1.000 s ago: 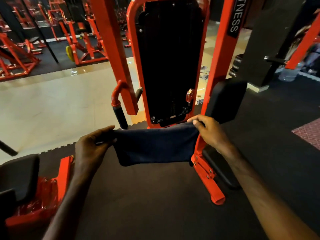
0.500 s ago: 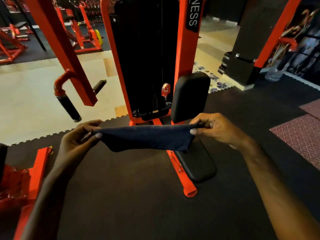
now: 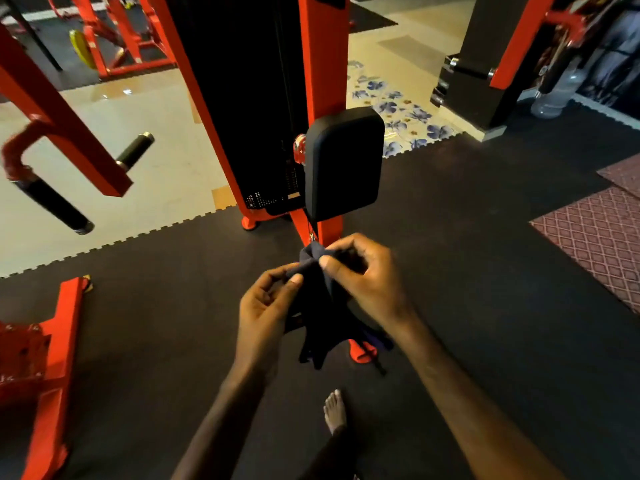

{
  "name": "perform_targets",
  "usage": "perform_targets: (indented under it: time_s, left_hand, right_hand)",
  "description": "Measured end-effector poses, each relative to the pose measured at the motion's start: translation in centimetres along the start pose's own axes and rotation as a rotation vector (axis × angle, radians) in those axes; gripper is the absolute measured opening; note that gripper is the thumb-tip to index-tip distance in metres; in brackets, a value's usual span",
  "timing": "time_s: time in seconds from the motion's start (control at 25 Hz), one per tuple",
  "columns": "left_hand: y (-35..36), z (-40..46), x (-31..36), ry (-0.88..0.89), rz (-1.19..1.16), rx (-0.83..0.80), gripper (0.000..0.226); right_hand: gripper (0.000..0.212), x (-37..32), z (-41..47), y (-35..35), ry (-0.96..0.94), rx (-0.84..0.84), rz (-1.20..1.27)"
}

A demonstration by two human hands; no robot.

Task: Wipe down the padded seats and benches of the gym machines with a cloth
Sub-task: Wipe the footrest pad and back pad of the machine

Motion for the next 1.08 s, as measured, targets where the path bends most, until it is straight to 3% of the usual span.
perform_targets:
  time_s: [0.16, 0.32, 0.52, 0.64, 0.76, 0.92, 1.08]
  left_hand:
    - [4.7, 2.2, -2.0, 0.019, -0.019, -0.036, 0.032]
    - [6.7, 6.2, -5.0, -0.039, -0.074, -0.046, 0.034]
    - [8.5, 9.8, -10.3, -0.248, -0.216, -0.018, 0.013]
    - [9.4, 10.5, -12.4, -0.367, -0.432, -0.043, 0.021]
    - [9.6, 10.9, -14.7, -0.413, -0.471, 0.023, 0.026]
    - [8.7, 11.0, -21.3, -0.549, -0.272, 0.232, 0.021]
    - [11.0, 11.8, -29.7, -0.58, -0.078, 0.372, 0.019]
  right_hand:
    - [0.021, 2.7, -0.2, -0.7, 0.006, -0.083, 0.017]
    - [0.03, 7.3, 1.0, -3.5, 0.145, -0.296, 0.054]
    - [0.034, 14.5, 2.5, -9.8, 0.346, -0.102, 0.07]
    - [0.06, 19.6, 1.6, -11.3, 0.643, -0.328, 0.218]
    - [0.039, 22.4, 0.8, -12.4, 0.851, -0.565, 0.351]
    - [0.028, 27.3, 3.6, -15.2, 0.717, -0.613, 0.023]
    - [0.024, 36.9, 7.1, -15.5, 0.529, -0.752, -0.284]
Point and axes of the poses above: each hand's wrist, its own z-axis towards the middle knuckle, its own y-axis out of the palm, x = y × z, the point moved 5 cm from there along z, towards the middle knuckle, and after that the axes turned 5 degrees about -x, right-handed, at the moved point
